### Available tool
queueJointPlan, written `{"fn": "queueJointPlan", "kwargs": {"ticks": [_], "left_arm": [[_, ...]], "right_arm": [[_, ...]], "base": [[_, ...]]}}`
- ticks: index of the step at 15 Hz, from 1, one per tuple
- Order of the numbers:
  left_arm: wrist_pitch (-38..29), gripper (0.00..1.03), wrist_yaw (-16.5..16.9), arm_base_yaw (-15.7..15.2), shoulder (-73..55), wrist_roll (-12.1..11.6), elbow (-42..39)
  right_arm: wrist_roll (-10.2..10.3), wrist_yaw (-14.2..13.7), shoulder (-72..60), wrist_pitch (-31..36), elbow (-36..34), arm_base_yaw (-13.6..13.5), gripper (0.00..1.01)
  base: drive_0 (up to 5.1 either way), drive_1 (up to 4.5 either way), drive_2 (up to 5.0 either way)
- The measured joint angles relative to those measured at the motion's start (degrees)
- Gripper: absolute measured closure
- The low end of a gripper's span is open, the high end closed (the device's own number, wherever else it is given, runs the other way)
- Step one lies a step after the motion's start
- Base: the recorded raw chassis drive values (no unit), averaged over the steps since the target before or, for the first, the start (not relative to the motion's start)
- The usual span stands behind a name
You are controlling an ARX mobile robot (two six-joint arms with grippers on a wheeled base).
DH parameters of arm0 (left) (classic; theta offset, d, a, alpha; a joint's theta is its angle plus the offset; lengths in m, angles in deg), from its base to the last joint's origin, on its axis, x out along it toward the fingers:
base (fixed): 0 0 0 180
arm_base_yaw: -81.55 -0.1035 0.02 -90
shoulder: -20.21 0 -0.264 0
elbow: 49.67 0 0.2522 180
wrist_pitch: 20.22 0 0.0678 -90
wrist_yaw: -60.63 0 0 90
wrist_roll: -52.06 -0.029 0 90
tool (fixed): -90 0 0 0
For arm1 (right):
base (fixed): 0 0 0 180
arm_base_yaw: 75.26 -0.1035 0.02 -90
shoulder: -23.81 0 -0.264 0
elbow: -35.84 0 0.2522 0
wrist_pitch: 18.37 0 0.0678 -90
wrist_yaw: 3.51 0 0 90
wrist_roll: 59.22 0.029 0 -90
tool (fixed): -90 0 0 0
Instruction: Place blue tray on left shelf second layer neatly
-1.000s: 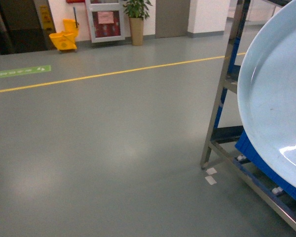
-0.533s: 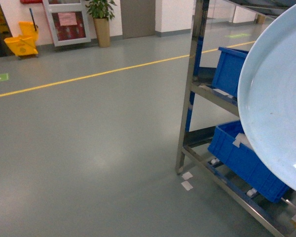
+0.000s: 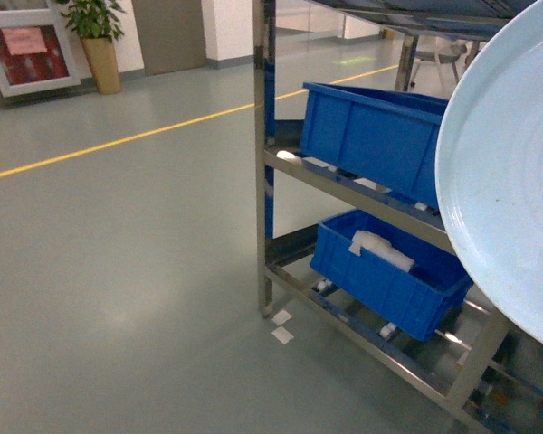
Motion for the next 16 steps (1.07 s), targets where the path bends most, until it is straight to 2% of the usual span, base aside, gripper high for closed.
{"fn": "queueJointPlan", "kwargs": {"ticks": [16], "left_arm": [[0.00, 0.05, 0.00, 0.00, 0.00, 0.00, 0.00]], "right_arm": [[0.00, 0.00, 0.00, 0.00, 0.00, 0.00, 0.99]], "base": [[-1.7, -1.71, -1.7]]}}
